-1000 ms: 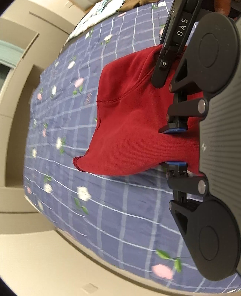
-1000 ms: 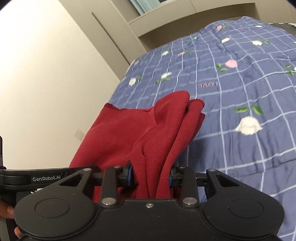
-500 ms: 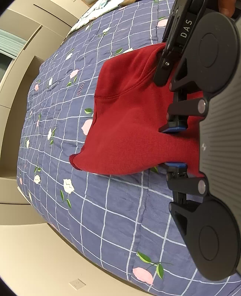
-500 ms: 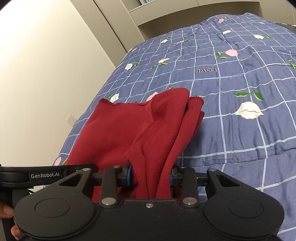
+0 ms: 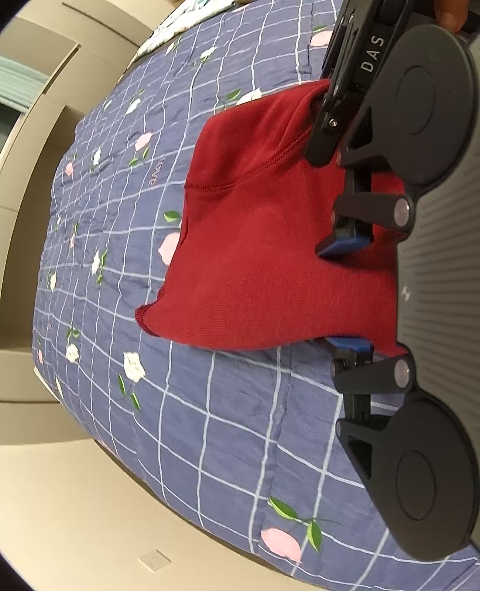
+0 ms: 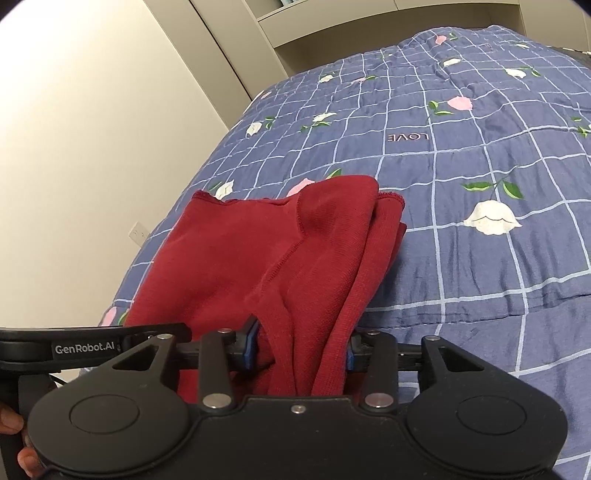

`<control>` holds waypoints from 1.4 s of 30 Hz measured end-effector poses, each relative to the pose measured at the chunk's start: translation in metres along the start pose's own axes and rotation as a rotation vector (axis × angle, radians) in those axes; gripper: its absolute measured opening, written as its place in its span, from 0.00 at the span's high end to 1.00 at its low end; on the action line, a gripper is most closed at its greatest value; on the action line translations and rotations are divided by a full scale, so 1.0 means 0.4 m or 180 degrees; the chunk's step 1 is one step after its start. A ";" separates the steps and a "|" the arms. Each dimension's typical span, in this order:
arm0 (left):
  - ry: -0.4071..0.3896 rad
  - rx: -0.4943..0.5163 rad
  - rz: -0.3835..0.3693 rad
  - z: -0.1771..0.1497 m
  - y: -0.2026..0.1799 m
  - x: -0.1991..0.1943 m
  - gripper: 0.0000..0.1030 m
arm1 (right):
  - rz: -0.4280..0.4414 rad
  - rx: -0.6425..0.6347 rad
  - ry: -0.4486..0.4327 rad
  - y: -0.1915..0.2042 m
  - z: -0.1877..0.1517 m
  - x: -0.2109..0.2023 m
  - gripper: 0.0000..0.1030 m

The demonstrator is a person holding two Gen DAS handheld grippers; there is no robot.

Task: Fold small clothes
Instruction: 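Lift the sweater edge with both grippers and fold it over the bundle, then open both grippers and pull them back from the folded sweater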

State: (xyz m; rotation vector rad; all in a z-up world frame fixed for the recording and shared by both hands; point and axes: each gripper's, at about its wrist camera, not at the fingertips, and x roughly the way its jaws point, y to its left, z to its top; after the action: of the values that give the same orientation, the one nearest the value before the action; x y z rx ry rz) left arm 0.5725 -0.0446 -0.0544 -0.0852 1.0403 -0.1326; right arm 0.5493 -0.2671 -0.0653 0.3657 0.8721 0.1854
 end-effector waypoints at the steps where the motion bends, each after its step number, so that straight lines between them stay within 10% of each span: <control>1: 0.0007 -0.0016 0.0003 -0.002 0.001 -0.002 0.43 | -0.0015 -0.0018 -0.0007 0.001 -0.002 -0.001 0.51; 10: -0.0242 -0.0302 0.0070 -0.048 0.023 -0.064 0.05 | -0.0140 -0.0314 -0.0271 0.014 -0.025 -0.063 0.19; 26: -0.0604 -0.0197 0.0405 -0.160 -0.002 -0.259 0.01 | -0.0553 -0.0064 -0.0753 0.054 -0.198 -0.303 0.01; 42: -0.0757 0.0199 0.0139 -0.294 0.005 -0.424 0.01 | -0.1046 0.0052 -0.1012 0.180 -0.360 -0.550 0.01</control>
State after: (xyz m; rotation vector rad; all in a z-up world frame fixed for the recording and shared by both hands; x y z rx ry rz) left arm 0.3863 -0.0179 0.0308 -0.0209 0.7995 -0.1122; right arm 0.2979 -0.2337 0.0348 0.2533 0.6080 -0.1807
